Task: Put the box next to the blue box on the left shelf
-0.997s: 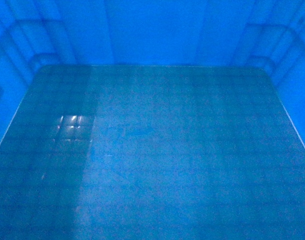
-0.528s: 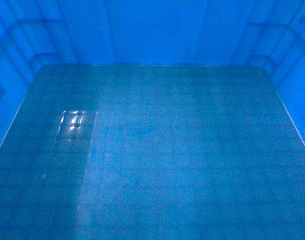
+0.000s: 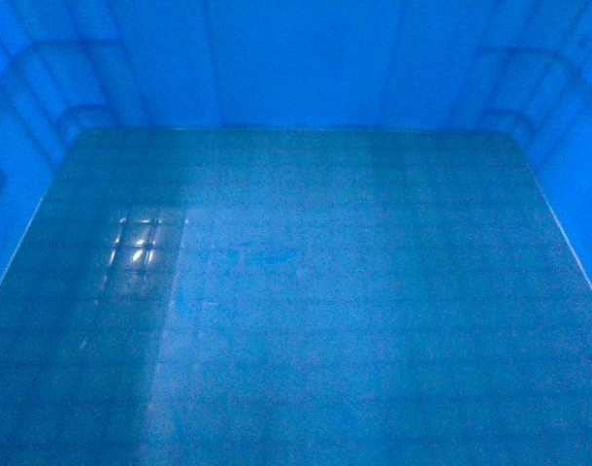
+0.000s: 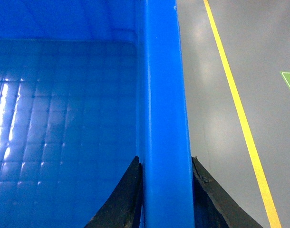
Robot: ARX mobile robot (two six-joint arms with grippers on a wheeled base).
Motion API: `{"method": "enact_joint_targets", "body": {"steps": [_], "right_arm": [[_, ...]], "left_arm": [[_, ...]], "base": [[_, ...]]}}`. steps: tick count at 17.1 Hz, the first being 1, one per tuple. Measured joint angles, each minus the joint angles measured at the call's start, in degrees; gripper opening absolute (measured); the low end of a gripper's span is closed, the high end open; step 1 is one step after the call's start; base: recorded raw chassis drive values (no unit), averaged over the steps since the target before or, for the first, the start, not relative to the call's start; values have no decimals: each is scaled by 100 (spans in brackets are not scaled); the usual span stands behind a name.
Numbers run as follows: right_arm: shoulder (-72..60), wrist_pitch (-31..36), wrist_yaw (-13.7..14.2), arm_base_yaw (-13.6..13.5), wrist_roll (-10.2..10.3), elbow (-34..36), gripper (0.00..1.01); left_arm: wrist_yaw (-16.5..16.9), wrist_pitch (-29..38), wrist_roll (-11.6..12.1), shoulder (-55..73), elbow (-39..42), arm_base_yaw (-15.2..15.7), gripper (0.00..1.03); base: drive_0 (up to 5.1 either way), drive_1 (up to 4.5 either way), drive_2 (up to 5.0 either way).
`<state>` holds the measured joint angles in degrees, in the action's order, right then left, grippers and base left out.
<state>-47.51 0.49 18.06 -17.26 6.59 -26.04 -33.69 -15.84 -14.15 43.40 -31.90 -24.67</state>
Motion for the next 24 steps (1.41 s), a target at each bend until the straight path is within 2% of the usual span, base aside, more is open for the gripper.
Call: {"method": "enact_joint_targets", "body": {"steps": [24], "right_arm": [[0,-2,0,0,-2,0,22]], "left_arm": [[-2,-4,-2,4,0,0,20]], "base": [[-2,400,-403]]}}
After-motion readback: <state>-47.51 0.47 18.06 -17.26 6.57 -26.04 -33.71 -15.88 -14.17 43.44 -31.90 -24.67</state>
